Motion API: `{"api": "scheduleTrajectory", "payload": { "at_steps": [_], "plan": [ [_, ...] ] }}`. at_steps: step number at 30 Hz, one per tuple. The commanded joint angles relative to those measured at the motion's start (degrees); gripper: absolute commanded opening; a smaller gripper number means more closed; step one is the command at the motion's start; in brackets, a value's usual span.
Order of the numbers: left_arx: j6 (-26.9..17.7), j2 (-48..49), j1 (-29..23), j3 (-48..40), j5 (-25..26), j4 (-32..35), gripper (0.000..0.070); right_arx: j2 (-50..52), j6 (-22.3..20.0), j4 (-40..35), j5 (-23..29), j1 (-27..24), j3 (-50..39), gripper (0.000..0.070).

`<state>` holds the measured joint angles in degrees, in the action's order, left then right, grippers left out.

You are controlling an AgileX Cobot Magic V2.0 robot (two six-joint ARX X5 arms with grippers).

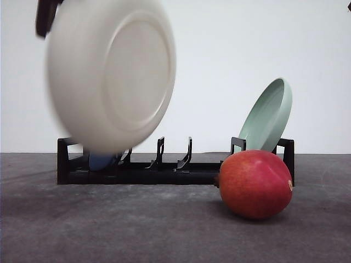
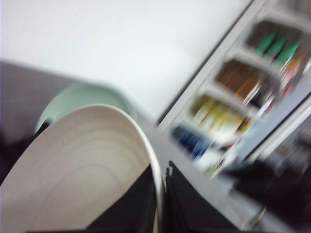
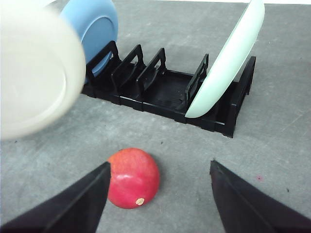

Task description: Place pomegranate in white plate

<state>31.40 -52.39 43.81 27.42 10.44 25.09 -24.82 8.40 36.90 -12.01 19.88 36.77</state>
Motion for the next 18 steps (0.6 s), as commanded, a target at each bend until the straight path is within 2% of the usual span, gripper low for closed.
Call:
{"api": "scheduleTrajectory", "payload": {
  "at_steps": [1, 6, 11, 15, 18],
  "plan": [
    [-10.11, -0.39, 0.73, 0.28, 1.44, -2.46, 0.0009, -0.13, 0.61, -0.08, -0.02, 0.31, 0.59, 0.04],
    [-28.83, -1.36, 2.46, 0.28, 1.68, -11.16, 0.0009, -0.13, 0.61, 0.57, -0.02, 0.31, 0.59, 0.04],
    [-45.94, -4.51, 5.29, 0.28, 1.64, -15.37, 0.0009, -0.13, 0.61, 0.86, -0.02, 0.31, 0.59, 0.0399],
    [-55.47, -8.28, 7.78, 0.28, 0.83, -15.54, 0.0009, -0.13, 0.61, 0.86, -0.02, 0.31, 0.59, 0.04],
    [-58.3, -11.28, 9.79, 0.28, -3.54, -15.49, 0.0009, -0.13, 0.6, 0.86, -0.02, 0.31, 0.59, 0.04]
  ]
}}
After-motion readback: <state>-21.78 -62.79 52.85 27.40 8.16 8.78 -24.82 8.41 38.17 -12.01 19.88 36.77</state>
